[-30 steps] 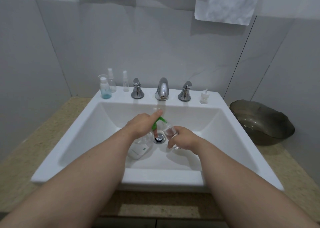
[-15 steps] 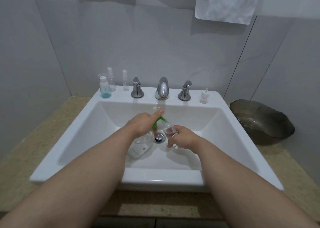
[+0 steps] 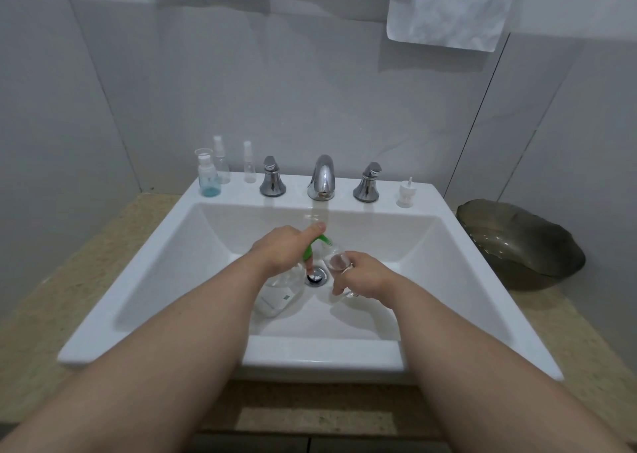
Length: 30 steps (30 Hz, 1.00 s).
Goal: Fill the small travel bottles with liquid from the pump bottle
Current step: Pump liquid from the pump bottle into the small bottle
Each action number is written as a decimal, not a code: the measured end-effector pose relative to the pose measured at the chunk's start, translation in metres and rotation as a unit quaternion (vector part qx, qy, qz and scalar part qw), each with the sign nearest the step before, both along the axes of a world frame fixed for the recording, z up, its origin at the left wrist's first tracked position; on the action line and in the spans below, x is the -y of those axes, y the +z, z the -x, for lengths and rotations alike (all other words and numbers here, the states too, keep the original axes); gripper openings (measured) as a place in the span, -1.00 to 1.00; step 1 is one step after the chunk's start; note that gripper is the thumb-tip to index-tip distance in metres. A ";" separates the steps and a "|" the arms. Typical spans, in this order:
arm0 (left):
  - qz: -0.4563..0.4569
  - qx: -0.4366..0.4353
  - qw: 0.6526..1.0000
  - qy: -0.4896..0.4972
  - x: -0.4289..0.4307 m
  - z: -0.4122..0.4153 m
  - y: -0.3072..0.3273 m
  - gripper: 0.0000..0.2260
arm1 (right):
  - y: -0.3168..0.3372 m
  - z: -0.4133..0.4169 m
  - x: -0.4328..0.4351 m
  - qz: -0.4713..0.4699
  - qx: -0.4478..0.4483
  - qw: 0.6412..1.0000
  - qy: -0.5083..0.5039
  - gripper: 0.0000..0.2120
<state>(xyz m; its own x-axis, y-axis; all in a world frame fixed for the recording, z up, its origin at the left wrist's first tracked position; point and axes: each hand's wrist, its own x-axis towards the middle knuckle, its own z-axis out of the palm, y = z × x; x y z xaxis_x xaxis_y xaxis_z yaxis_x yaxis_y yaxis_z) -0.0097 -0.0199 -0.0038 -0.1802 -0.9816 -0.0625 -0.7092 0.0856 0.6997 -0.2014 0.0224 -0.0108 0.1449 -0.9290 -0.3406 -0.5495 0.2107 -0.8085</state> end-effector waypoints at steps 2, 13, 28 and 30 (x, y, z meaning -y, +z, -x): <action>-0.001 0.004 1.000 0.000 0.001 0.000 -0.001 -0.27 | 0.000 0.000 0.000 0.001 0.000 1.000 0.000 -0.67; 0.002 0.003 1.000 0.001 0.001 0.003 -0.001 -0.30 | 0.005 -0.001 -0.003 0.011 -0.004 1.000 -0.003 -0.74; 0.008 0.002 1.000 -0.004 -0.002 -0.001 0.000 -0.25 | 0.011 -0.003 -0.006 0.004 -0.009 1.000 0.010 -0.78; 0.010 0.006 1.000 -0.001 -0.002 -0.001 0.002 -0.22 | 0.011 -0.003 -0.007 0.002 -0.005 1.000 0.009 -0.75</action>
<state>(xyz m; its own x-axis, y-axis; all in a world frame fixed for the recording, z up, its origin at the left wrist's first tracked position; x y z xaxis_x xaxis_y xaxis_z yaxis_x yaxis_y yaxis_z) -0.0088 -0.0175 -0.0021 -0.1813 -0.9824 -0.0459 -0.7174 0.1002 0.6894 -0.1980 0.0298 0.0006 0.1583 -0.9277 -0.3382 -0.5621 0.1969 -0.8033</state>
